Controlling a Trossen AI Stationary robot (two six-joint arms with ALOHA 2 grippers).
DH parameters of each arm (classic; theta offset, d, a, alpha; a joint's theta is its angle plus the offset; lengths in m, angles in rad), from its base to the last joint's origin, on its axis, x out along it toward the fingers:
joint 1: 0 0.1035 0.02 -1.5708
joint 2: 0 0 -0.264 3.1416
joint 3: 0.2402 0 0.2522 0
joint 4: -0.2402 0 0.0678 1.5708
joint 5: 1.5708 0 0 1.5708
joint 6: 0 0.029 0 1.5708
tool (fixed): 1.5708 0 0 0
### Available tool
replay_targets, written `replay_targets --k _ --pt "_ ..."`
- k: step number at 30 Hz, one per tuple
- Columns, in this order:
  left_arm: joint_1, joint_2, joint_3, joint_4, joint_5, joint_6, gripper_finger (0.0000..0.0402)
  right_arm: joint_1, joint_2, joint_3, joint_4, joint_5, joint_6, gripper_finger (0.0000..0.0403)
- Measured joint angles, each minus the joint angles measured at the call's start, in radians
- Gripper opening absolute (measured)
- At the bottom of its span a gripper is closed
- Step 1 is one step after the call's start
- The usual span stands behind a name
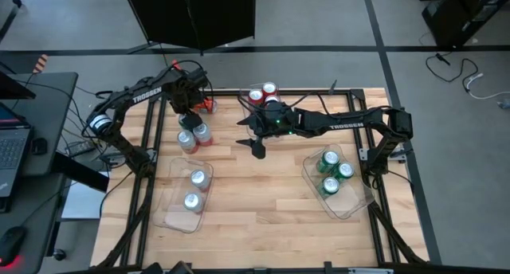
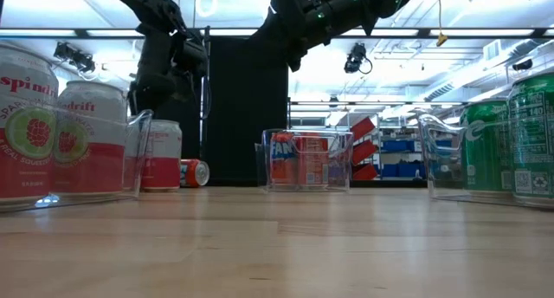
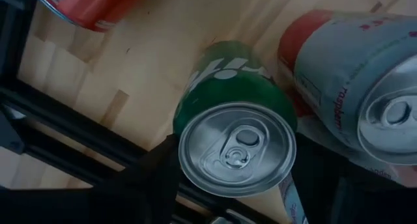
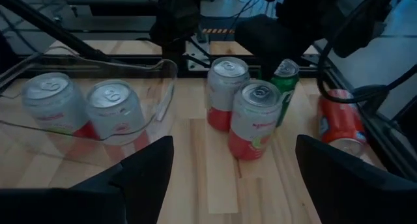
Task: Sort soda cans
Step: Put the green soda can into the bottom right transparent bin
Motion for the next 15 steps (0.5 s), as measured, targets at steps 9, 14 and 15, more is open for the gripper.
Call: replay_targets --k 9,14,15 --pt "-0.001 -0.013 0.194 -0.075 -0.086 -0.032 0.0235 -0.006 -0.021 0.0 -0.001 0.03 -0.015 0.03" --pt "-0.006 -0.014 0.36 -0.101 -0.093 -0.062 0.0235 -0.01 -0.073 0.0 -0.051 0.048 -0.018 0.0303" --pt "-0.013 -0.014 0.394 -0.117 -0.094 -0.065 0.0235 -0.01 -0.092 0.0 -0.075 0.061 -0.019 0.0304"
